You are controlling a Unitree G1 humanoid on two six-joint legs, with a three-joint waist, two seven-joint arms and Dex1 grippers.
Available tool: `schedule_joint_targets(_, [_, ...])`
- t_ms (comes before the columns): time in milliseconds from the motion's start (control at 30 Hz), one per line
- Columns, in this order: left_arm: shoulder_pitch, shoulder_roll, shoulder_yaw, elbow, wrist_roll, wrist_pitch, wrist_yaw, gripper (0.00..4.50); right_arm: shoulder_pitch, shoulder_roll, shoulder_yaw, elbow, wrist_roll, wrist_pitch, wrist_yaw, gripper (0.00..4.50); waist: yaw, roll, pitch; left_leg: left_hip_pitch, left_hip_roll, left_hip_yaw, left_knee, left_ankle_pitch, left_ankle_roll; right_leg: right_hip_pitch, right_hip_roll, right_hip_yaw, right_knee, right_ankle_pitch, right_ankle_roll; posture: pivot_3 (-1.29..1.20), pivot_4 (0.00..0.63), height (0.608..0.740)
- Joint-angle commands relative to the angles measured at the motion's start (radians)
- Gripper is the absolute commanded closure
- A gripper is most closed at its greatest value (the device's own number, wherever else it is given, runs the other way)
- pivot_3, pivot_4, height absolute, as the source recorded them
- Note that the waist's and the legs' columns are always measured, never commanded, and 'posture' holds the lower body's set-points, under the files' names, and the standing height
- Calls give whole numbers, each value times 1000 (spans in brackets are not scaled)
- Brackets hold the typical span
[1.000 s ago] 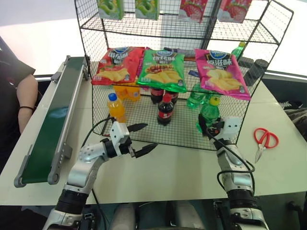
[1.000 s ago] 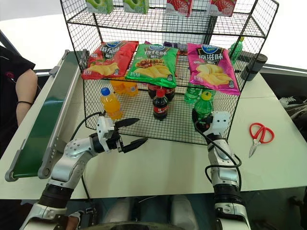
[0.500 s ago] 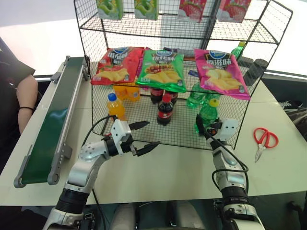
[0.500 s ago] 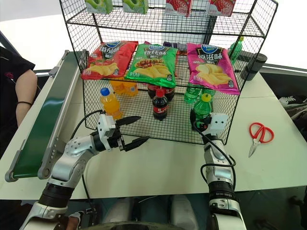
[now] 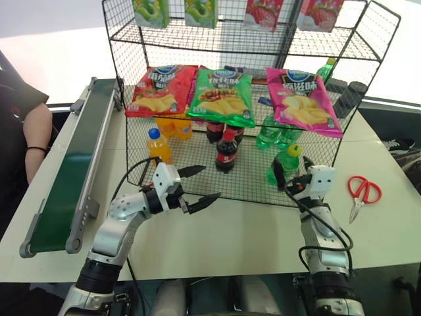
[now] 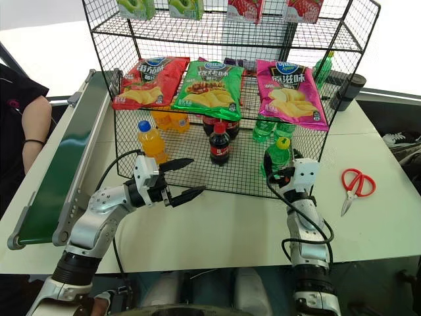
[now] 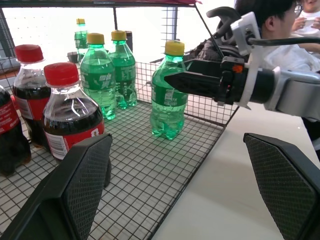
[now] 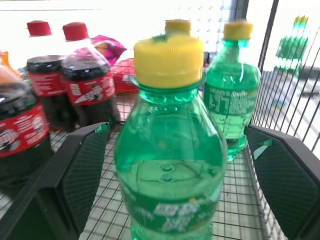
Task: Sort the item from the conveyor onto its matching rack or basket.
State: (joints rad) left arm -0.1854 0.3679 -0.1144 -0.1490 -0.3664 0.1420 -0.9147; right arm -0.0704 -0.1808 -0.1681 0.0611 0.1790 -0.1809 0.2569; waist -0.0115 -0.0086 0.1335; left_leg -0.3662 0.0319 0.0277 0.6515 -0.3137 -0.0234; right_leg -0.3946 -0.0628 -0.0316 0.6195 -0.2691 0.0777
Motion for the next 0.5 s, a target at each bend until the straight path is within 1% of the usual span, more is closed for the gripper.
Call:
schedule_joint_targets(33, [-11, -1, -4, -32, -14, -6, -3, 0, 20, -21, 2, -123, -10, 18, -9, 16, 0, 0, 0, 0, 0, 0, 0, 0, 0, 0, 0, 0, 0, 0, 0, 0, 150, 740])
schedule_joint_targets(133, [-13, -2, -6, -26, -10, -6, -3, 0, 47, -42, 9, -185, -5, 46, 14, 16, 0, 0, 0, 2, 0, 0, 0, 0, 0, 2, 0, 0, 0, 0, 0, 0, 150, 740])
schedule_joint_targets(267, [-14, 16, 11, -13, -2, -6, -1, 0, 125, -113, 40, -315, 32, 109, 116, 16, 2, 0, 0, 4, 0, 0, -1, 0, 0, 4, 0, 0, -1, 0, 0, 0, 150, 740])
schedule_joint_targets(400, [7, 70, 31, 0, 19, -9, -4, 0, 226, -204, 37, -434, 87, 176, 217, 16, 2, 0, 0, 6, 0, 0, -2, 0, 0, 5, 0, 0, -1, 0, 0, 0, 150, 740])
schedule_joint_targets(500, [51, 126, 69, 24, 26, -26, -11, 0, 310, -268, -17, -516, 170, 238, 274, 16, 1, 0, 0, 9, 0, 0, -3, 0, 1, 7, 0, 0, -1, -1, 0, 0, 150, 740])
